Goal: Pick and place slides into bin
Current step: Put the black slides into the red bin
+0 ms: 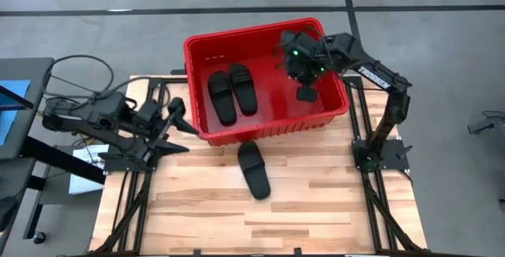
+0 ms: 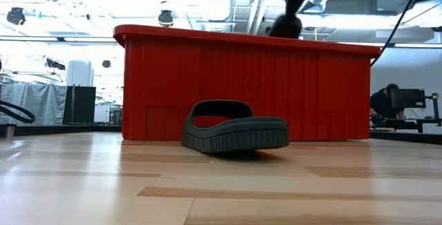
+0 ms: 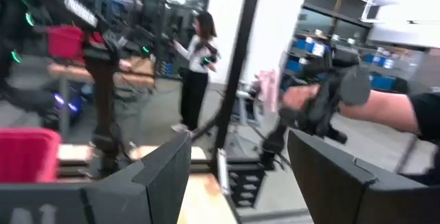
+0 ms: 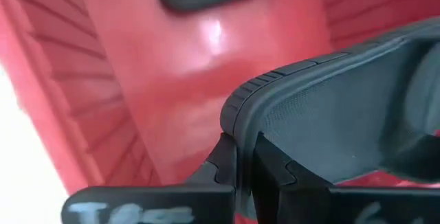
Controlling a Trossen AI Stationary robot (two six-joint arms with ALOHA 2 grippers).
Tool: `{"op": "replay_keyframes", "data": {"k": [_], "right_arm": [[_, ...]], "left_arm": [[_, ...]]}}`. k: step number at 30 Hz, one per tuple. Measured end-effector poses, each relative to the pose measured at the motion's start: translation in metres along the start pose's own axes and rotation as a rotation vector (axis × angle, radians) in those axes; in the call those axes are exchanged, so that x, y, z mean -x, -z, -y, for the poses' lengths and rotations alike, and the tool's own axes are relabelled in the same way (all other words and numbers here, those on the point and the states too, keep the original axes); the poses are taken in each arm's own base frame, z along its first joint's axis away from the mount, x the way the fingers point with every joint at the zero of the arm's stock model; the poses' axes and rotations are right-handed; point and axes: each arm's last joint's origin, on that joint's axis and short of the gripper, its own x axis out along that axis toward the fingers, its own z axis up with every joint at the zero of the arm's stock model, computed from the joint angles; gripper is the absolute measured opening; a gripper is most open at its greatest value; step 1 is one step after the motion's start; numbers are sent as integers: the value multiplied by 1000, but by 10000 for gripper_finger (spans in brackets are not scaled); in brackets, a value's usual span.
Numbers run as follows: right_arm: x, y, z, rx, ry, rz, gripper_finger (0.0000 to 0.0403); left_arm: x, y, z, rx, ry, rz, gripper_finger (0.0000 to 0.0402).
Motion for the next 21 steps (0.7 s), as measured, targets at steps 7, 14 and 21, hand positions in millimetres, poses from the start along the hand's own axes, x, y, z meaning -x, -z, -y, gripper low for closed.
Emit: {"op": "replay_keyframes", "data": {"k": [7,14,21], "right_arm": [[-44,16,14,54,-79,-148,5],[-81,24,19,114,-126,-168,5],[-102,35,33,111,-129,-163,3]], "left_arm": [[16,-8,0,-42,-107,67,234],[19,-10,-1,-74,-158,83,234],[18,-9,-2,-79,-186,83,234]]}}
